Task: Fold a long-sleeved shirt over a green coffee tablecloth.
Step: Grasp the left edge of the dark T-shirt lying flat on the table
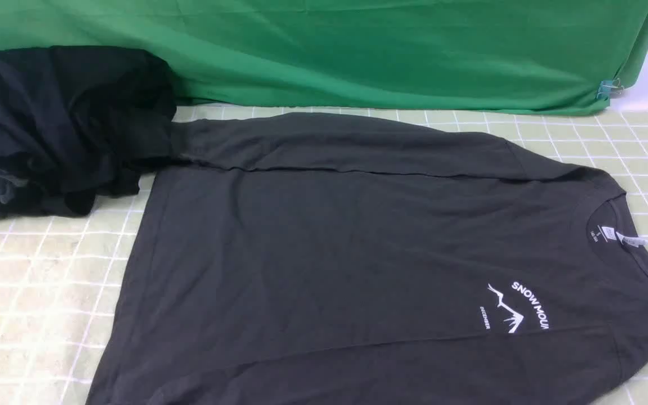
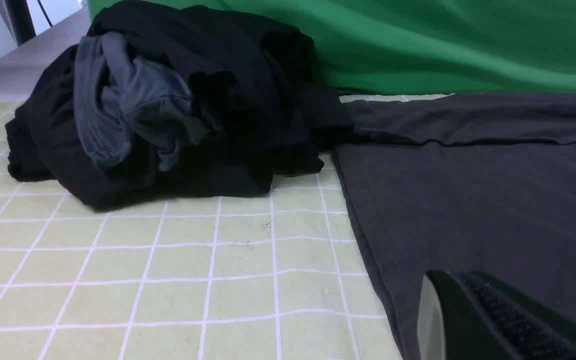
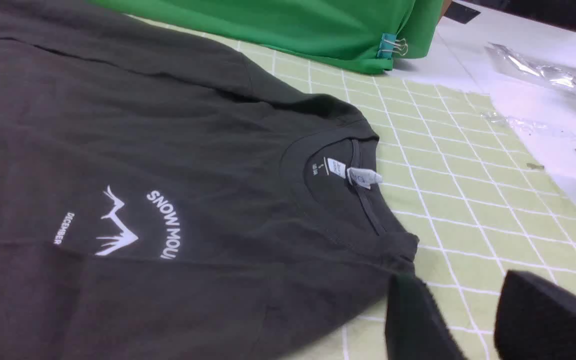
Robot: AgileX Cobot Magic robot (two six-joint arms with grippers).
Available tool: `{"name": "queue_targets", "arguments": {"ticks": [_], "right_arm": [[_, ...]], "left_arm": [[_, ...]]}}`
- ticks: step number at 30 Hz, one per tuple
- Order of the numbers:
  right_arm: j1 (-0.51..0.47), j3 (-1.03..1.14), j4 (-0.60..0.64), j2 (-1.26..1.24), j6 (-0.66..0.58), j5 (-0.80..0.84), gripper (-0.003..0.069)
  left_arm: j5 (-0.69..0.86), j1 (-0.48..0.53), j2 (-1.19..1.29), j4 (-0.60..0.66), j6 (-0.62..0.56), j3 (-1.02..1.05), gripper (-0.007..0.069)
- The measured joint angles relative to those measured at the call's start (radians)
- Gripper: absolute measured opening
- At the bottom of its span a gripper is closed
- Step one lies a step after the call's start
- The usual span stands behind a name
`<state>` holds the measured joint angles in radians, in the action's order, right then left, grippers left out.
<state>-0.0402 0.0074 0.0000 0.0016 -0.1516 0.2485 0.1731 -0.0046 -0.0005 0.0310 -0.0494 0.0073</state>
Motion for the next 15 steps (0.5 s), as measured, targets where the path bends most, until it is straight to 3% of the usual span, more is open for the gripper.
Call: {"name": "queue_targets", "arguments": {"ticks": [15], "right_arm": [[0.0,0.0,0.0,0.0,0.0,0.0,0.0241]], "left_arm": [[-0.005,0.0,0.0,-0.002,0.001,0.0,0.0018]]}}
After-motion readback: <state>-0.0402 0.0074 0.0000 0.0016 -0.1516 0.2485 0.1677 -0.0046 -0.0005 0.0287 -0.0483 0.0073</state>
